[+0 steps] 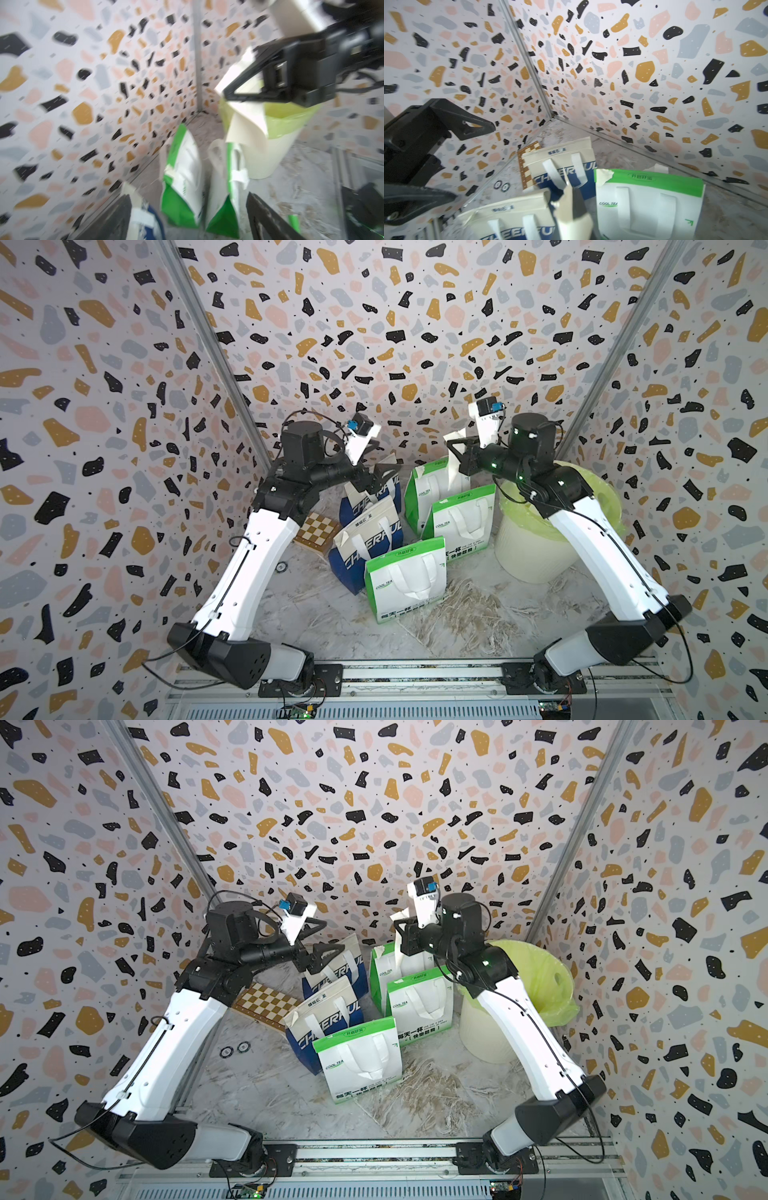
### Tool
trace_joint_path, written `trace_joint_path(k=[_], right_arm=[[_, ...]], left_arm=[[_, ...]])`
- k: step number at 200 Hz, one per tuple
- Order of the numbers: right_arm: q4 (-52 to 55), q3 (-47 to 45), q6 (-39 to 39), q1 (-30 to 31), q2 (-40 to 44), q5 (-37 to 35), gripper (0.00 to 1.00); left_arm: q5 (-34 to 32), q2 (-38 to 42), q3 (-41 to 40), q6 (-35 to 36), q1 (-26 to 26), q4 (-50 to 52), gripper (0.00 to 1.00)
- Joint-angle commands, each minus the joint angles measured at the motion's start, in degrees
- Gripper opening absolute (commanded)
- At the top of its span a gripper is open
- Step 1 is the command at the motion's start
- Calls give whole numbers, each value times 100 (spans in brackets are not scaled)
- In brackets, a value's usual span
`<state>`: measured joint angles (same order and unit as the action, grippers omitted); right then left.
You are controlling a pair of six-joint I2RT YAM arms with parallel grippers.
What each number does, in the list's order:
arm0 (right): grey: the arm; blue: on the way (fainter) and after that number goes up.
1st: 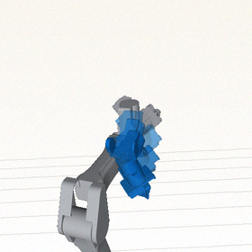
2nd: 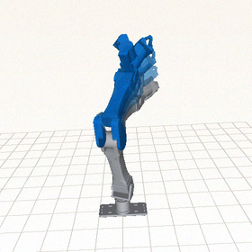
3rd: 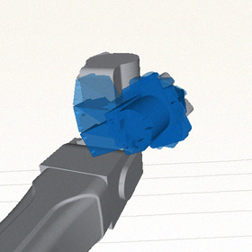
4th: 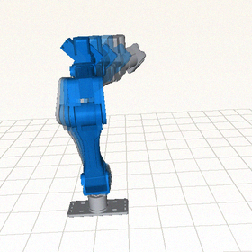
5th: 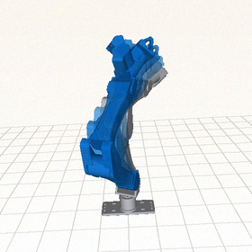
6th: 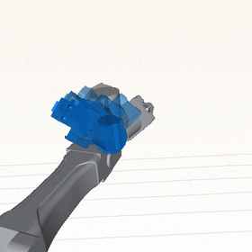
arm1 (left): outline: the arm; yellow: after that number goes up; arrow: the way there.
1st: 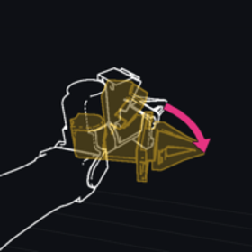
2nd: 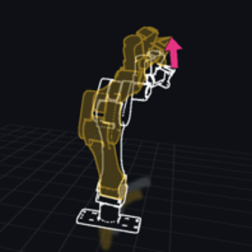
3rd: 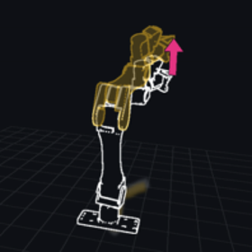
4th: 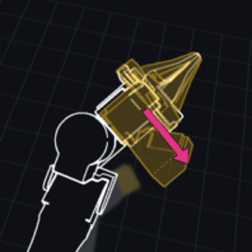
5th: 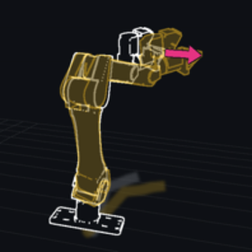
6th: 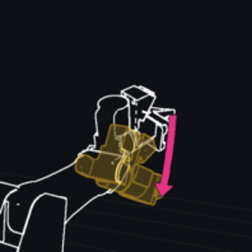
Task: Shred takeout receipts and throw away
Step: Tear off the takeout receipt from the takeout bag, then shred the takeout receipt.
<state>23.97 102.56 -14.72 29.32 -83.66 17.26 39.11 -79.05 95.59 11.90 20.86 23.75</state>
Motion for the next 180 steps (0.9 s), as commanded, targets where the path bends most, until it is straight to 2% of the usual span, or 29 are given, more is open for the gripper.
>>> trace_joint_path(k=[1, 33, 50, 68, 93, 123, 180], right_arm=[[-628, -583, -530, -110, 743, 793, 0], [-938, -1291, -963, -124, 1573, 999, 0], [-937, -1400, -1073, -120, 1824, 1119, 0], [-850, -1388, -1174, -120, 1926, 1350, 0], [-829, -1415, -1287, -111, 2008, 1578, 0], [-732, -1476, -1206, -104, 2038, 1470, 0], [-722, -1502, -1155, -94, 1982, 1384, 0]], left_arm=[[414, 213, -270, -312, 758, -414, 87], [-341, 343, -752, -1391, 1699, -1614, 88], [-746, 299, -855, -1778, 1925, -1882, 89], [-874, 233, -825, -2041, 2032, -2001, 89], [-784, 120, -646, -2302, 2172, -2068, 88], [-509, 73, -656, -2692, 2268, -2426, 87], [11, -66, -596, -2864, 2377, -2530, 81]])
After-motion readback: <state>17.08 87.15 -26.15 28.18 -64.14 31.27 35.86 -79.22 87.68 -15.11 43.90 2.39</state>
